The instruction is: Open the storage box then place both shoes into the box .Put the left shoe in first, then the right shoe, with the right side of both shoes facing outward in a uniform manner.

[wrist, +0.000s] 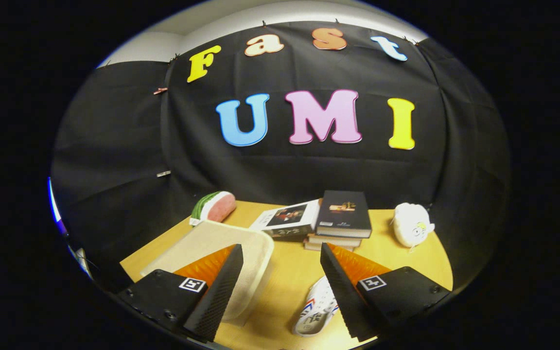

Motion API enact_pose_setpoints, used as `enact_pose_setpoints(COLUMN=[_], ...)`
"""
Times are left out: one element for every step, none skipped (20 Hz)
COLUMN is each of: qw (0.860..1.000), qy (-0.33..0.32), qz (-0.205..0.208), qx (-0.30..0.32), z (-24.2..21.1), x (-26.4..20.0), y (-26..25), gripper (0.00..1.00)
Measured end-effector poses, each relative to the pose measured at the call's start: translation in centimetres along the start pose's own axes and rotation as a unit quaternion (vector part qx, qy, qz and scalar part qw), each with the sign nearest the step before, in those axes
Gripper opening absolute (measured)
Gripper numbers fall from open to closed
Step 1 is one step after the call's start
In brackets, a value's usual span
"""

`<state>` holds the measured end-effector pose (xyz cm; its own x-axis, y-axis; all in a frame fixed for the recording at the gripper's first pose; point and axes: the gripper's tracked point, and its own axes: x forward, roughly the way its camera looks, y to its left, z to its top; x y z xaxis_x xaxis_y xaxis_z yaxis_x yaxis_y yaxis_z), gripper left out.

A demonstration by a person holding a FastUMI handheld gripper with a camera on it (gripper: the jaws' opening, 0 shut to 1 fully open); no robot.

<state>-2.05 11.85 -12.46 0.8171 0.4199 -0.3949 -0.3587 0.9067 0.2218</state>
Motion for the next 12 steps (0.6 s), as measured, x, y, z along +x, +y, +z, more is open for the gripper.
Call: enact_pose_setpoints(qw=[1.000,0.998,0.996,0.992,0.988,0.984,0.978,0.971,0.963,0.955,0.946,0.935], qy=[0.021,0.042,0.061,0.079,0.097,0.111,0.126,0.144,0.160,0.175,0.185,0.199], qz=[0.020,0.038,0.054,0.068,0.078,0.086,0.095,0.104,0.114,0.122,0.132,0.144], qx=[0.013,0.028,0.046,0.065,0.087,0.110,0.134,0.159,0.183,0.205,0.231,0.255], z=[-1.1,-2.3,-3.4,-4.4,-5.3,-6.1,-6.8,-7.7,-8.5,-8.9,-9.2,-9.6], x=[0.4,0.7,0.9,1.1,1.4,1.8,2.2,2.4,2.8,3.1,3.4,3.6], y=[0.9,1.7,2.4,2.9,3.2,3.3,3.5,3.9,4.3,4.6,4.9,5.4], gripper=[0.98,0.99,0.99,0.99,0.98,0.98,0.98,0.98,0.98,0.98,0.98,0.98])
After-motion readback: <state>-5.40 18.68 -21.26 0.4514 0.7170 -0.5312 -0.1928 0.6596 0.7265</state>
